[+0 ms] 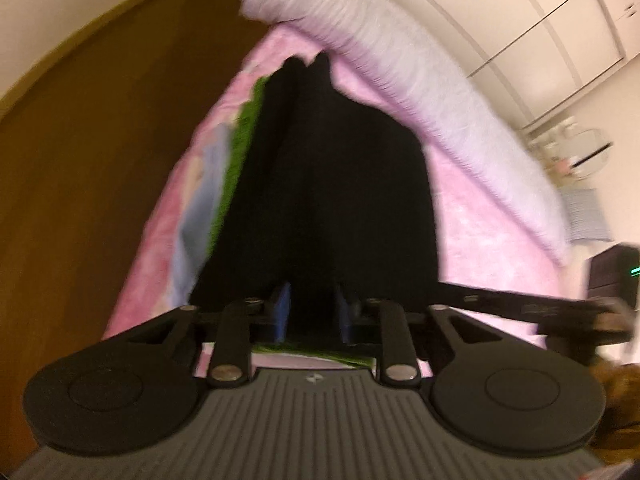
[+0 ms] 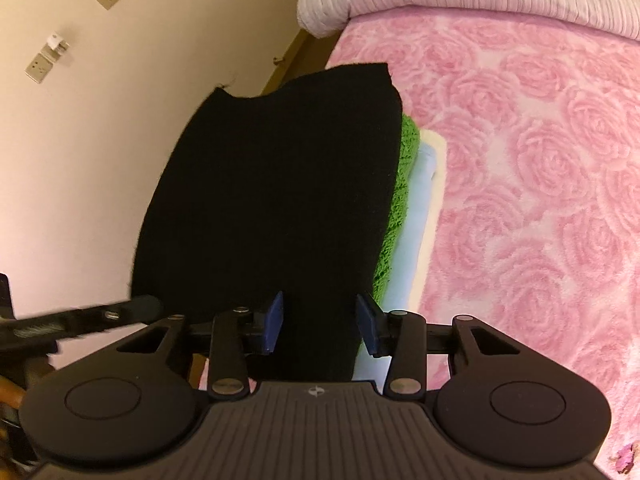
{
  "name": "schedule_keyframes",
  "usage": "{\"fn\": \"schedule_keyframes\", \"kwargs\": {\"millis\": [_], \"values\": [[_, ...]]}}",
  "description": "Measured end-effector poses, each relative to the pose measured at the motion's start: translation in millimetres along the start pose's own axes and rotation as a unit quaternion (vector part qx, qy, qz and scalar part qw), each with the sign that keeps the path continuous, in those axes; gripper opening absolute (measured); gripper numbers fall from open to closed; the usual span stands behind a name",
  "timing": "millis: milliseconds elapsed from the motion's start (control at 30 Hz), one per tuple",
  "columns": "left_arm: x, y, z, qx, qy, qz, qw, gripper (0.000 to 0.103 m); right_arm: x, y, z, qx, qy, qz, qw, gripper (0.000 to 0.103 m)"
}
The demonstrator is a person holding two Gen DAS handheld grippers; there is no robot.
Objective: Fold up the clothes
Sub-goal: 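Lift the folded garment with both grippers and carry it to the towel stack, then lower the garment onto the towel stack and open both grippers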
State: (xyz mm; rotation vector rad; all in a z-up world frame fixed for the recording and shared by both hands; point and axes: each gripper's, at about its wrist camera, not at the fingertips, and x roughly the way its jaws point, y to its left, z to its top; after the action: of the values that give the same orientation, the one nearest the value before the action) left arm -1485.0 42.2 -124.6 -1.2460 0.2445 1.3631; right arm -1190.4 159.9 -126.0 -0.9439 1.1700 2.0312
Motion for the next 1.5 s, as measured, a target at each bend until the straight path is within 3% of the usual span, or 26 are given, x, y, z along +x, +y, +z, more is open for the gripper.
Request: {"fn": "schedule_keyframes", "kwargs": {"millis": [267, 433, 700, 767, 800, 900, 967, 1033, 1067, 1100, 1433, 1500], "values": [[-16.9, -20.1, 10.1, 0.033, -0.031, 0.034, 0.9984, 0.018, -8.1, 19.9, -1.7, -0.05, -0.011, -0.027, 0.998, 0.047], [-35.6, -35.3, 9.2, 0.054, -0.057, 0.025, 0.9966, 0.018, -26.8, 38.0, -10.1, -0.094, -0.02, -0.042, 0.994, 0.047], [5.2, -35.4, 12.9, 0.079, -0.009, 0.07, 0.9944, 0.019, 4.0, 43.7, -26.3, -0.126, 0.023, -0.086, 0.988, 0.043], [2.9, -41.8, 13.4, 0.093, -0.006, 0.084, 0.9921, 0.019, -1.4, 46.4, -24.8, -0.123, 0.012, -0.086, 0.989, 0.044], [-1.4, -46.9, 13.1, 0.102, -0.006, 0.094, 0.9903, 0.023, -6.1, 48.3, -24.0, -0.123, 0.006, -0.087, 0.989, 0.044], [-16.4, -62.6, 8.6, 0.115, -0.003, 0.144, 0.983, 0.034, -22.1, 54.0, -22.7, -0.117, -0.004, -0.107, 0.987, 0.057], [-26.7, -73.9, 4.8, 0.118, -0.006, 0.186, 0.9755, 0.039, -30.2, 59.1, -22.9, -0.115, -0.002, -0.12, 0.986, 0.078], [-38.8, -87.0, 0.5, 0.123, -0.017, 0.202, 0.9715, 0.044, -38.7, 64.2, -24.4, -0.116, -0.005, -0.129, 0.985, 0.083], [-45.4, -93.9, -2.3, 0.125, -0.021, 0.205, 0.9706, 0.052, -43.5, 66.8, -25.4, -0.118, -0.007, -0.131, 0.984, 0.087], [-52.1, -101.4, -5.4, 0.128, -0.026, 0.207, 0.9697, 0.058, -48.4, 69.1, -26.8, -0.119, -0.009, -0.133, 0.984, 0.089], [-97.5, -171.4, -41.1, 0.132, -0.076, 0.234, 0.9602, 0.077, -110.3, 74.2, -44.7, -0.139, -0.036, -0.117, 0.983, 0.089], [-101.0, -184.4, -48.5, 0.127, -0.086, 0.239, 0.9589, 0.085, -122.9, 70.1, -45.3, -0.143, -0.042, -0.108, 0.983, 0.089]]}}
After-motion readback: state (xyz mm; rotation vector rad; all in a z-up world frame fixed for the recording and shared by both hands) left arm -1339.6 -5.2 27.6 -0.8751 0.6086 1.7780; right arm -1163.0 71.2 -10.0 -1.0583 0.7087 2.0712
